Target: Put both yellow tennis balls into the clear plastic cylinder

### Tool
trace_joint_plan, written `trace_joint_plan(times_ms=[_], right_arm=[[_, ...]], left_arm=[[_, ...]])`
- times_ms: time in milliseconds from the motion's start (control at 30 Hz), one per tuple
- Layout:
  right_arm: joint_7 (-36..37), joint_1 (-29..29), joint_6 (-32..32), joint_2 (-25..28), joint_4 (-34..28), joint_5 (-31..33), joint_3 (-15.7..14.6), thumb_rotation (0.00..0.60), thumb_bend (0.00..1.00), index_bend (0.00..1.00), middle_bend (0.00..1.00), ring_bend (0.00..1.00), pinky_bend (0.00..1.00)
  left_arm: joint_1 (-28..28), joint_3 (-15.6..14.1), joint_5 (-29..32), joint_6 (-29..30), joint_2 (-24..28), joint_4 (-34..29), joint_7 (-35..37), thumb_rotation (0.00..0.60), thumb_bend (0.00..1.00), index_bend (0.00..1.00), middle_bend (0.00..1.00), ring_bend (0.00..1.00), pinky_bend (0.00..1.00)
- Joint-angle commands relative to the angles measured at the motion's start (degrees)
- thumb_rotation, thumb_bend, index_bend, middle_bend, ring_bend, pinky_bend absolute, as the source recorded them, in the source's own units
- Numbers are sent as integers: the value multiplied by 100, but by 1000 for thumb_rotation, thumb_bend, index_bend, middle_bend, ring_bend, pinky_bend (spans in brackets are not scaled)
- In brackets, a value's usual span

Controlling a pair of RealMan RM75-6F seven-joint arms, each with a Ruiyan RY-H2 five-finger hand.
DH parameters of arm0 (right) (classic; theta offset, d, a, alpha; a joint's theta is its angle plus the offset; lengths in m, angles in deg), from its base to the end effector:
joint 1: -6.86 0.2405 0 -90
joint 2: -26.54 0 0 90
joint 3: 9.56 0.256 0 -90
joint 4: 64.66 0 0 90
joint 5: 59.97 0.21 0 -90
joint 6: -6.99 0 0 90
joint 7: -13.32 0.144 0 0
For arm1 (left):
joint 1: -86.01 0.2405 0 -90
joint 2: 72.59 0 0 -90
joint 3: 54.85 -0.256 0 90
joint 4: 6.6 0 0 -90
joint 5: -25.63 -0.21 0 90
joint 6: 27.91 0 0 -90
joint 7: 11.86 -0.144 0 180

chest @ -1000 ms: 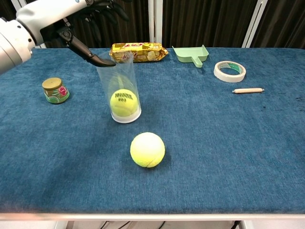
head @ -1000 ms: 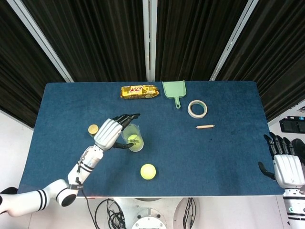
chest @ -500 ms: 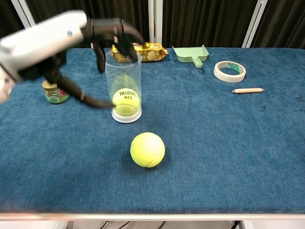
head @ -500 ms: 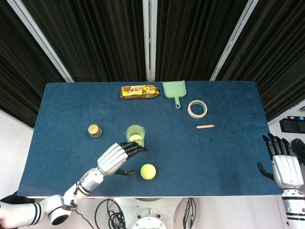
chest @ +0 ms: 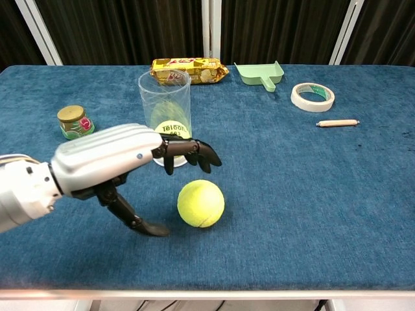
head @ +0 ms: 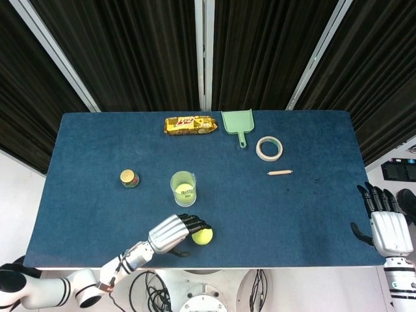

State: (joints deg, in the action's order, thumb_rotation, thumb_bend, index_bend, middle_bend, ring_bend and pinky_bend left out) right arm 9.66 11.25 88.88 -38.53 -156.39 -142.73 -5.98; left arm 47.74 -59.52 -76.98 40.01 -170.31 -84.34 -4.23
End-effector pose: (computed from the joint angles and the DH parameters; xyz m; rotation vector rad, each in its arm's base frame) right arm -0.3226 -0.1808 0.1522 1.3753 -0.9220 0.8060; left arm -0.1247 0.2363 -0.0691 -2.2665 -0.9095 -1.4080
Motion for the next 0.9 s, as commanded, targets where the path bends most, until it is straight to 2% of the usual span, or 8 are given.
trace_joint_plan(times_ms=[33, 300, 500, 600, 767, 900], right_arm=[[25, -3, -3, 7, 8, -5, -7, 600, 246, 0, 0, 0, 0], [111, 11, -48, 19, 49, 24, 3, 600, 247, 0, 0, 0, 0], [139, 8, -41, 24, 39, 4, -7, 600, 247, 0, 0, 0, 0], [166, -5, -15, 38, 33, -8, -9, 600, 246, 0, 0, 0, 0], [182, 2, -49, 45, 42, 19, -7, 600, 247, 0, 0, 0, 0], [163, 3, -61, 46, 30, 28, -11, 600, 246, 0, 0, 0, 0]], left_arm=[[-39, 57, 86, -56, -304, 347, 182, 600, 112, 178, 215, 207, 387], [-147, 79, 105, -177, -711, 854, 220, 600, 113, 188, 213, 207, 396], [-207, 118, 273, -428, -876, 1111, 52, 600, 132, 281, 231, 230, 483], [-206, 145, 341, -442, -929, 1222, 67, 600, 165, 335, 302, 310, 580], [-183, 155, 323, -277, -1009, 1361, 129, 600, 212, 482, 481, 485, 760], [-145, 175, 227, 31, -1038, 1362, 227, 600, 238, 550, 549, 556, 821]])
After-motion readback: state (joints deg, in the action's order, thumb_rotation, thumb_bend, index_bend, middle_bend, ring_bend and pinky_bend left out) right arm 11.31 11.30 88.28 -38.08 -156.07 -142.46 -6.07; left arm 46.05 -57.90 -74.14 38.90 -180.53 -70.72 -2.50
